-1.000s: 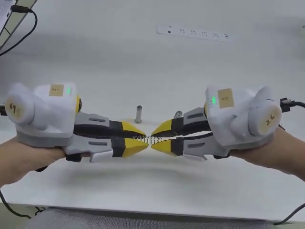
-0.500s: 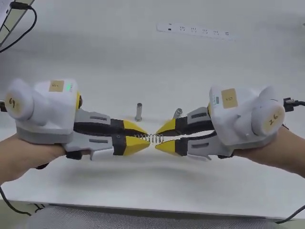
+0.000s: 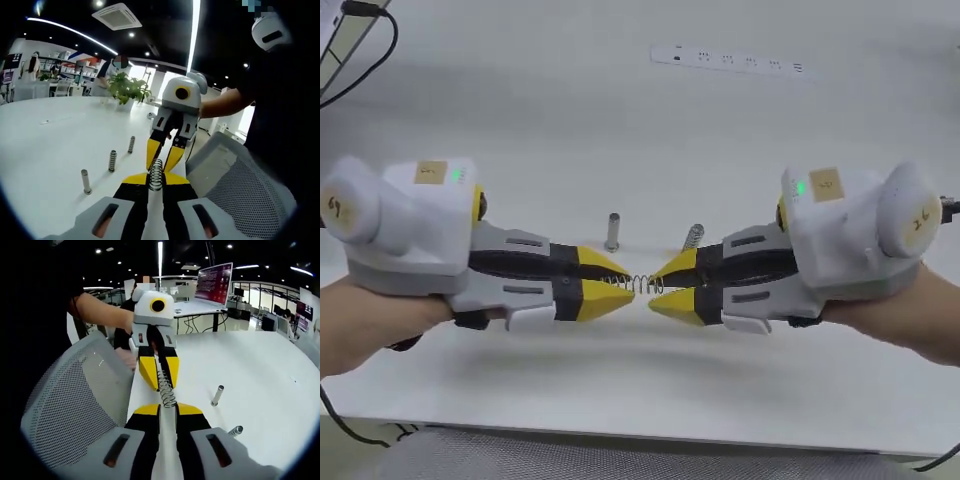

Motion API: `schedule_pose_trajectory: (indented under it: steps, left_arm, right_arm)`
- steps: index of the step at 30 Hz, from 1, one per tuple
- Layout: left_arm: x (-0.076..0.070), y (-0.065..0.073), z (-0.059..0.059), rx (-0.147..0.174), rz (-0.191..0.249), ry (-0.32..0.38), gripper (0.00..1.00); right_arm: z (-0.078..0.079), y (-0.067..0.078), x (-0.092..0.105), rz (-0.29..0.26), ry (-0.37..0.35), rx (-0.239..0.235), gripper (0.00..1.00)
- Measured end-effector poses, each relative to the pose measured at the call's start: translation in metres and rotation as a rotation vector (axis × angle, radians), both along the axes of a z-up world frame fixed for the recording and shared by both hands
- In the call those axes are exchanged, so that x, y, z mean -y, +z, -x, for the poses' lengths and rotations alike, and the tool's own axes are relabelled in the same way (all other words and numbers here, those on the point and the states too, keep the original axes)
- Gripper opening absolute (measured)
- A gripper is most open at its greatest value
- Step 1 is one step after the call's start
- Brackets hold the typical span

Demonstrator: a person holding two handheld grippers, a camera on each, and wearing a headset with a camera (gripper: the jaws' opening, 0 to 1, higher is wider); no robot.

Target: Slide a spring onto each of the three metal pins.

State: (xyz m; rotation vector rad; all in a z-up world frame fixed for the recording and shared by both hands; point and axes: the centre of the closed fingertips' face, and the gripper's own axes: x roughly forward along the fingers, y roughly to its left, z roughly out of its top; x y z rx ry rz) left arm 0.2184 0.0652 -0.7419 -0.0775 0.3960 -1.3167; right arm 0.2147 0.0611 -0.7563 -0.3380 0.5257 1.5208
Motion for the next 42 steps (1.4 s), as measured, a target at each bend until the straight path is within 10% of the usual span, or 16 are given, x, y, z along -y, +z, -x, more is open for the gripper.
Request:
schedule_pose_trajectory:
  steps: [26, 42]
  left_arm:
    - [0.001, 0.002, 0.002, -0.003, 0.028, -0.007, 0.02]
    - [0.0, -0.003, 0.001, 0.052, -0.018, -0.02, 0.02]
  right_arm:
    - [0.002, 0.013, -0.003, 0.004, 0.008, -0.012, 0.08]
    - [-0.004, 0.031, -0.011, -0.058, -0.005, -0.012, 0.08]
